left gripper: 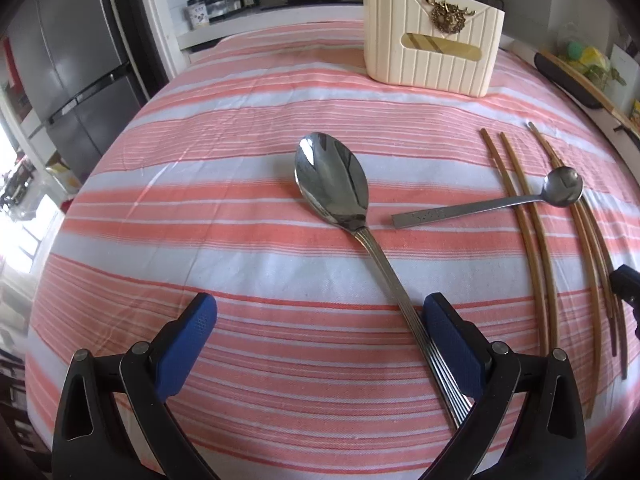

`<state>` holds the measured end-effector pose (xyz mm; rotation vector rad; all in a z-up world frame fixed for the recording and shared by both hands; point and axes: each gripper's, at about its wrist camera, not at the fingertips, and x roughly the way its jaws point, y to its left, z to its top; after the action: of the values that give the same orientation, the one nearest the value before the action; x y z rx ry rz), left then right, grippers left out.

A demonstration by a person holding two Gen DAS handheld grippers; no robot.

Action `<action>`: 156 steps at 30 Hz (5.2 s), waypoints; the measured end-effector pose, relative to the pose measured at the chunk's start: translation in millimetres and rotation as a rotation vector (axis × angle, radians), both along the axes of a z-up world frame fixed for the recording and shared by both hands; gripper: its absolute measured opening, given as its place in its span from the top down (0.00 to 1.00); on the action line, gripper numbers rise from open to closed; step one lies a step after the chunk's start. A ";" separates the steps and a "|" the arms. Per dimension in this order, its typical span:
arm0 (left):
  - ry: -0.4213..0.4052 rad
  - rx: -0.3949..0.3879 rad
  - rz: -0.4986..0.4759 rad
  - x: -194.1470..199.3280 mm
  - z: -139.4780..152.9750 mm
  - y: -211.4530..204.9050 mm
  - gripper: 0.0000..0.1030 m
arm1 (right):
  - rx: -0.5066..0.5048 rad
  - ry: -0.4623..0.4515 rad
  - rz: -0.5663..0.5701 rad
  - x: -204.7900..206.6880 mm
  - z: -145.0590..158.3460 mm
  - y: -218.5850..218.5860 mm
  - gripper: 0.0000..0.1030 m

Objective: Organize utensils
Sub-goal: 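Grasp a chopstick with the right gripper while the left gripper approaches the large spoon, then lift the chopstick toward the holder with the right gripper while the left grasps the large spoon, then lower the chopstick and large spoon into the cream holder and open both grippers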

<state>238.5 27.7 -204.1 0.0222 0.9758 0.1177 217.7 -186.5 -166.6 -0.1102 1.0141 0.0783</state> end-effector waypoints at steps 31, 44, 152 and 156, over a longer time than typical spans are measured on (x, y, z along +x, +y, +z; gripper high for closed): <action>0.054 0.055 -0.097 16.3 1.7 28.8 0.00 | -0.020 0.163 0.101 21.1 1.4 -19.2 0.76; 0.046 0.097 -0.162 53.7 4.3 19.9 0.11 | -0.038 0.184 0.149 92.6 -0.6 -9.2 0.76; -0.508 -0.245 -0.192 213.4 289.4 29.5 0.60 | 0.249 -0.744 0.195 218.1 284.6 47.8 0.94; -0.399 -0.261 -0.185 253.5 247.3 22.3 0.60 | 0.221 -0.667 0.213 256.3 249.0 60.6 0.94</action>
<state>492.0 50.0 43.2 -0.1456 0.5806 -0.1715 474.0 -125.9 82.4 -0.0355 0.3208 0.3249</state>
